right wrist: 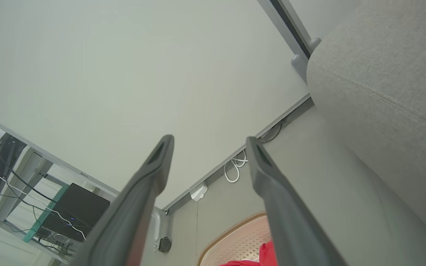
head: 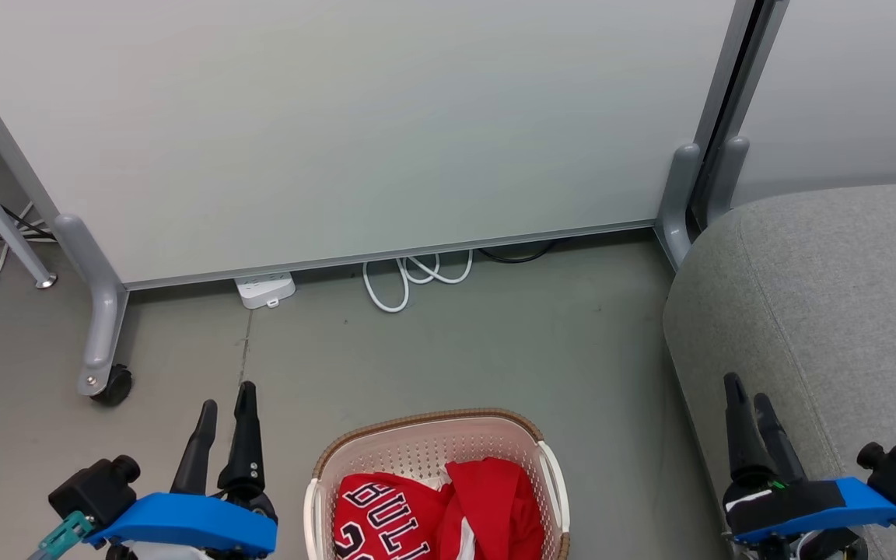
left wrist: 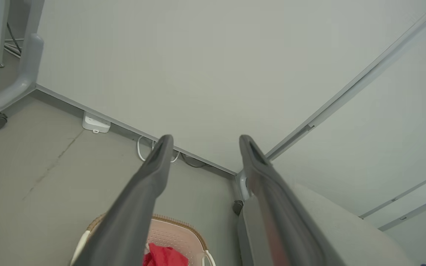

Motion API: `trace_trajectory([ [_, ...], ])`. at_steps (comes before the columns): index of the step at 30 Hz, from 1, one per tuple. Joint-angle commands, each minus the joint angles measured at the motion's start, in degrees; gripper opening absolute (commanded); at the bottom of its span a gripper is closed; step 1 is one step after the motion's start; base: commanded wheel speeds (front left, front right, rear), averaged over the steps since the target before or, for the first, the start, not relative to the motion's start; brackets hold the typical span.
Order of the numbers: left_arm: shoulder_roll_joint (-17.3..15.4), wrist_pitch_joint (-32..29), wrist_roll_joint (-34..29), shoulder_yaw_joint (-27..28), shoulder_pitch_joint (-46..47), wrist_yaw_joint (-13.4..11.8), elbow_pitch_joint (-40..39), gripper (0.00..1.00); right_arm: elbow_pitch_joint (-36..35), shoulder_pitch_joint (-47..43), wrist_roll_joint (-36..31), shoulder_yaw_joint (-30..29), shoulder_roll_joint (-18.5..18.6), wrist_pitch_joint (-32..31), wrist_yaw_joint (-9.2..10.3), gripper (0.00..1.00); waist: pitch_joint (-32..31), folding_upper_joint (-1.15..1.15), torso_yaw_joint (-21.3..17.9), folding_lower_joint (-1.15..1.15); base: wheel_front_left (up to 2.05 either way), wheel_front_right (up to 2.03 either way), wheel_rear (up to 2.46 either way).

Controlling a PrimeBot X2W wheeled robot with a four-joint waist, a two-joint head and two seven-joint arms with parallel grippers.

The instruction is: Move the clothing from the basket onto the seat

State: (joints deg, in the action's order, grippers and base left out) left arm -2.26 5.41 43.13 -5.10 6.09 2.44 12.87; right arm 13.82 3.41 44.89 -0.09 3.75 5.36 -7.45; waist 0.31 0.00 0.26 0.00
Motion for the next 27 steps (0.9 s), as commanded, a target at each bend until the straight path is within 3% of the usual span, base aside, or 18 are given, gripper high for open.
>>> trace_trajectory([
  [1,-0.46,0.6,-2.24,-0.44,1.62,-0.35,-0.24,1.0,-0.42,0.8,-1.98,0.3,0.45,0.61,-0.04,1.0,-0.02,0.0,0.0,0.0,0.0,0.0,0.0],
  [27,-0.58,4.61,-19.87,-3.73,2.25,-1.83,1.67,1.0,1.33,0.33,-19.45,0.91,-0.28,4.67,-0.04,1.0,-0.35,0.0,-0.02,0.0,0.0,0.0,0.0],
])
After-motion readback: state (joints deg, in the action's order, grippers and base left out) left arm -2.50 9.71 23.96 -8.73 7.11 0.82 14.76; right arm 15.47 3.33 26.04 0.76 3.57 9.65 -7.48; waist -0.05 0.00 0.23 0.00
